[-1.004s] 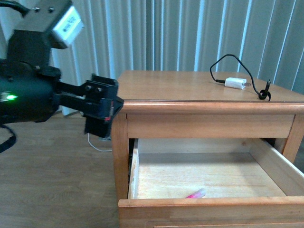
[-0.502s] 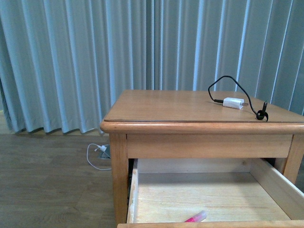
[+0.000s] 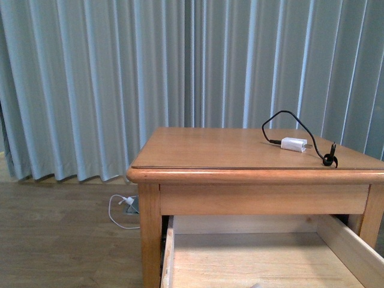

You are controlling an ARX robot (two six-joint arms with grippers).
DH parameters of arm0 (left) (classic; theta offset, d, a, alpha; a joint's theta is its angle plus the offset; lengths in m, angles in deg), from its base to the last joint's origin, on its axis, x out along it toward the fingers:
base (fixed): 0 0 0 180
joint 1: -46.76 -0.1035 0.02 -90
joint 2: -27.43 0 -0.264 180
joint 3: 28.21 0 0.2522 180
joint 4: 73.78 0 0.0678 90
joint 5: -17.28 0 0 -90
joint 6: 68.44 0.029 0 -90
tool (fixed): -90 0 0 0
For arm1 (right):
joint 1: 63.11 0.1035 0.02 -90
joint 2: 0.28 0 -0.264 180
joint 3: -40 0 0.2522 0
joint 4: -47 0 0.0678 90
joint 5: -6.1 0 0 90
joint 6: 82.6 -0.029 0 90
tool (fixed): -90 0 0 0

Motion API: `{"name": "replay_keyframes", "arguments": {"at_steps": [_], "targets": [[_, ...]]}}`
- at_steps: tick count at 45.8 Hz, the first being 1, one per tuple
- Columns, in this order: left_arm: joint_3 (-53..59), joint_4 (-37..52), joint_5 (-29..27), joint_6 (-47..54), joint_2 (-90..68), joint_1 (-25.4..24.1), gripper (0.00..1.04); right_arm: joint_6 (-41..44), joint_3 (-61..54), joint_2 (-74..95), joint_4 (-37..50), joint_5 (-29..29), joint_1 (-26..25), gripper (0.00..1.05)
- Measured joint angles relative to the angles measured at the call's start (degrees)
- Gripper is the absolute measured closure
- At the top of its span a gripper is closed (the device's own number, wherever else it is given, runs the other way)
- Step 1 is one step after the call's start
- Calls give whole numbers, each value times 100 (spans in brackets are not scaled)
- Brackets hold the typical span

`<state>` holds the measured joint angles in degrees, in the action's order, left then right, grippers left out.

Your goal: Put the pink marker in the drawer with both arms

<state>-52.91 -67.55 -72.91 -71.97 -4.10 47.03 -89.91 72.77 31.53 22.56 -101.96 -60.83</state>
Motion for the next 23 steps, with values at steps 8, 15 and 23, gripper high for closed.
{"name": "replay_keyframes", "arguments": {"at_steps": [8,15,23], "targets": [[317,24,17,229,341,-15,58,0,0,0,0,0,0,8],[529,-83,15,284,662,-17,85,0,0,0,0,0,0,8],[691,-258,15,308,1005,-17,101,0,0,0,0,0,0,8]]}}
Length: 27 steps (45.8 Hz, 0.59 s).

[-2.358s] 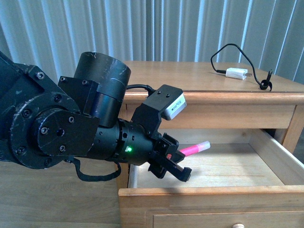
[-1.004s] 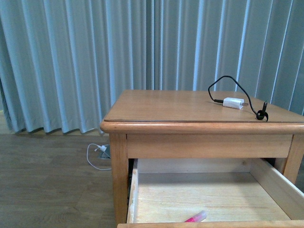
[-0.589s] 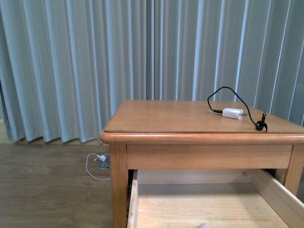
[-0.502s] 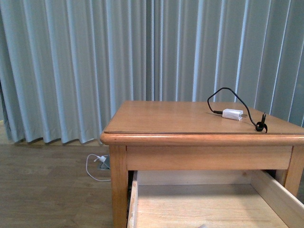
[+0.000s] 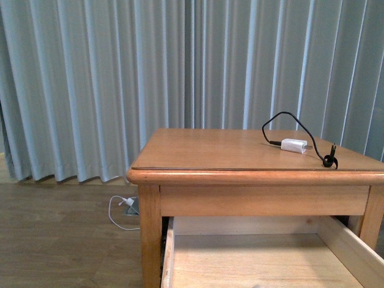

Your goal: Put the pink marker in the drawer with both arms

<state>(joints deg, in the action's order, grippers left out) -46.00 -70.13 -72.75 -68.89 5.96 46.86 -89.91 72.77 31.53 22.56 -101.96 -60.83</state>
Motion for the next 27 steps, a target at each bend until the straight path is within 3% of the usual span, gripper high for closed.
{"name": "replay_keyframes", "arguments": {"at_steps": [27], "targets": [[273,-577,0,13,1005,0,101,0,0,0,0,0,0,8]]}}
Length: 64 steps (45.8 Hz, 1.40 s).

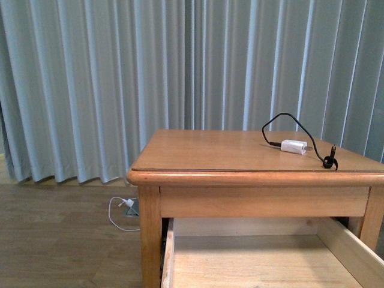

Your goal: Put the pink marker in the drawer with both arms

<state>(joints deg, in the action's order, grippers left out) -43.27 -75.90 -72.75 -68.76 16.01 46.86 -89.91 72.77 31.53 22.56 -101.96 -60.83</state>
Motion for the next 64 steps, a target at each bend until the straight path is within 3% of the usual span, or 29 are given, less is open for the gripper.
{"name": "replay_keyframes", "arguments": {"at_steps": [6,11,23,26,29,32,47,64], "targets": [[0,-184,2,2,186,0,101,0,0,0,0,0,0,8],[-2,-1113,2,4,1008,0,101,0,0,0,0,2,0,8],[-2,-1154,4,2,1113,0,100,0,0,-2,0,0,0,8],[-2,-1154,2,2,1113,0,87,-2,-7,-17,26,33,15,8],[-2,-1156,2,2,1113,0,72,-31,-297,-164,866,1235,321,8],[-2,-1156,0,4,1115,0,62,-96,-273,-122,831,1482,382,8],[-2,-1156,2,7,1115,0,5,-153,492,1777,-201,142,-11,8],[-2,-1156,2,9,1115,0,6,175,1298,4424,629,195,-579,8]]}}
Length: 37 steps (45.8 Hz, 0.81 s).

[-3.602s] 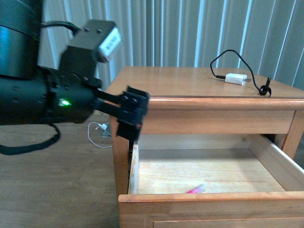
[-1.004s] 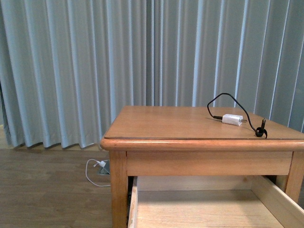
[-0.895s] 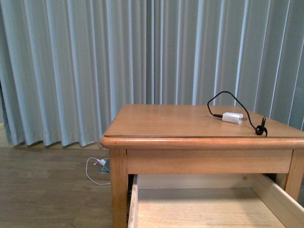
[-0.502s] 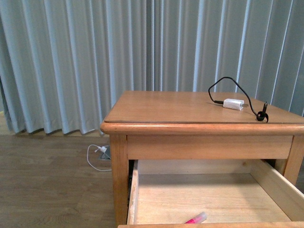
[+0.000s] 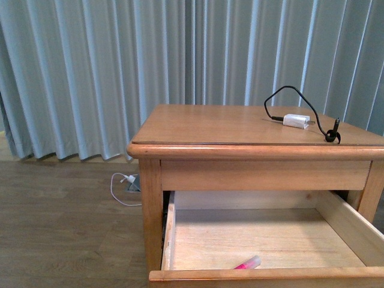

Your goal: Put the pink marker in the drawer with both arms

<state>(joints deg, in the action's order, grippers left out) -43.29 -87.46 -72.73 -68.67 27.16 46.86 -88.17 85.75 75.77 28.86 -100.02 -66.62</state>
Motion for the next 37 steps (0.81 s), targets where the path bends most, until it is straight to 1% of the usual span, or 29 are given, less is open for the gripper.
{"name": "replay_keyframes", "arguments": {"at_steps": [11,21,37], "targets": [[0,0,0,-2,0,0,6,131,214,992,472,188,-9,8],[0,0,0,0,0,0,6,284,343,1451,1113,540,164,8],[0,0,0,0,2,0,6,284,1014,2422,2074,793,391,8]]}}
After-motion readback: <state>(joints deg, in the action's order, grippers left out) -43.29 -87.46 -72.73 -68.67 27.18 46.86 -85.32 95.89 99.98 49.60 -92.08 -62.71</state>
